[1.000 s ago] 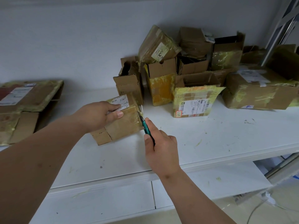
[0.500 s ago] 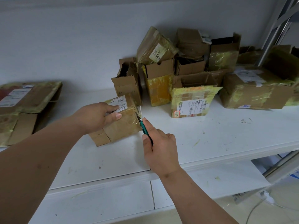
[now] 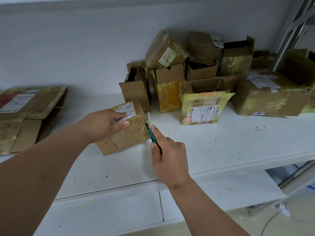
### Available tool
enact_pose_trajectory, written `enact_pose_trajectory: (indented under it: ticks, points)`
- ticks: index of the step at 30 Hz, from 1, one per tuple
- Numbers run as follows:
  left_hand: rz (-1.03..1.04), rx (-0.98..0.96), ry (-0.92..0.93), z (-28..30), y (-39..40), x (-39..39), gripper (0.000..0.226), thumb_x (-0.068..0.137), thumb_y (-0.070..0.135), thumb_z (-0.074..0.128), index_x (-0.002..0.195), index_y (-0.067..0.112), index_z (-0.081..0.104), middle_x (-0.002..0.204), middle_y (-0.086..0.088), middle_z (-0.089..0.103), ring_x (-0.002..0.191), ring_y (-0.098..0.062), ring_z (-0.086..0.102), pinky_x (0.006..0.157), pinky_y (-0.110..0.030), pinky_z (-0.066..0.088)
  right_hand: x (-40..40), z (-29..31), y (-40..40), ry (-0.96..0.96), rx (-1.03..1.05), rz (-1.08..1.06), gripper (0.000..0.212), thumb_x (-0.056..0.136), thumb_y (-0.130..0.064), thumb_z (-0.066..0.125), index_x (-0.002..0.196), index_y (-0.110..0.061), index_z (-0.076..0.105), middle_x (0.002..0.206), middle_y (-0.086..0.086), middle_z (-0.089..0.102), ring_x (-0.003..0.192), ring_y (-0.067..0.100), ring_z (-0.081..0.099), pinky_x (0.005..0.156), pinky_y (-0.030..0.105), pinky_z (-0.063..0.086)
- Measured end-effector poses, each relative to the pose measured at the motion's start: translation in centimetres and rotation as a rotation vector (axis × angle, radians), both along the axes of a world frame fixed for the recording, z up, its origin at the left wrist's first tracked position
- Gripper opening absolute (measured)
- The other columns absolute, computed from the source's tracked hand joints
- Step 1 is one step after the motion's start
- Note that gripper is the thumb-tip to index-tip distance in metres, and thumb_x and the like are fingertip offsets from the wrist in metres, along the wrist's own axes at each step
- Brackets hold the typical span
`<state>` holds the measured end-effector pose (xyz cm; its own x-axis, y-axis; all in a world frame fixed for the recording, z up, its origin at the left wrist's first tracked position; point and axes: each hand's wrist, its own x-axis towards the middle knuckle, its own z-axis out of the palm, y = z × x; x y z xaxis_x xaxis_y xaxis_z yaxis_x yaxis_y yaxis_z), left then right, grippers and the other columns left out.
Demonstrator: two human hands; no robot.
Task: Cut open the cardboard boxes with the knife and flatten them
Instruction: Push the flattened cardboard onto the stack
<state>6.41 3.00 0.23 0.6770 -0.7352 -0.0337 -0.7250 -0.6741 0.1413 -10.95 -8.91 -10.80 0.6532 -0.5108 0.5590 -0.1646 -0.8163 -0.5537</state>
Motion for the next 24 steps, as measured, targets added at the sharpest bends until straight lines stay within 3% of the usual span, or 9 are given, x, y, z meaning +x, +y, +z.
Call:
enact_pose_trajectory:
  ticks: [11,15,19,24]
  points:
    - [0.008,0.009,-0.027,-0.1,-0.2,-0.3,0.054,0.095,0.059,0.038,0.145,0.039,0.041,0.146,0.006,0.046,0.129,-0.018,0.046,0.095,-0.028,0.037,0.0,-0.2,0.1,-0.005,-0.011,-0.037,0.051,0.094,-0.029,0.038,0.143,-0.026,0.051,0.065,-0.006,0.056,0.054,0.015,0.045,0.062,0.034,0.043]
    - [-0.002,0.047,-0.052,0.2,-0.7,-0.5,0.054,0.097,0.058,0.033,0.146,0.036,0.041,0.149,0.005,0.044,0.134,-0.019,0.042,0.104,-0.033,0.037,-0.4,-0.5,-0.1,0.056,-0.025,-0.081,0.052,0.092,-0.031,0.034,0.139,-0.024,0.057,0.059,-0.007,0.055,0.050,0.017,0.047,0.060,0.034,0.043]
    - [0.008,0.022,-0.042,0.5,-0.8,0.2,0.052,0.098,0.056,0.029,0.137,0.033,0.053,0.140,0.002,0.055,0.127,-0.023,0.049,0.102,-0.036,0.040,-1.7,-0.9,-0.2,0.293,-0.019,-0.085,0.064,0.089,-0.036,0.017,0.145,-0.032,0.047,0.067,-0.005,0.056,0.060,0.021,0.054,0.071,0.036,0.039]
    - [-0.007,0.006,0.031,1.1,-0.4,1.1,0.050,0.097,0.057,0.033,0.137,0.034,0.054,0.140,0.005,0.054,0.128,-0.019,0.047,0.101,-0.032,0.036,-2.5,-0.3,-0.7,0.333,0.116,-0.006,0.058,0.094,-0.036,0.027,0.150,-0.036,0.038,0.078,-0.006,0.065,0.070,0.018,0.058,0.083,0.035,0.042]
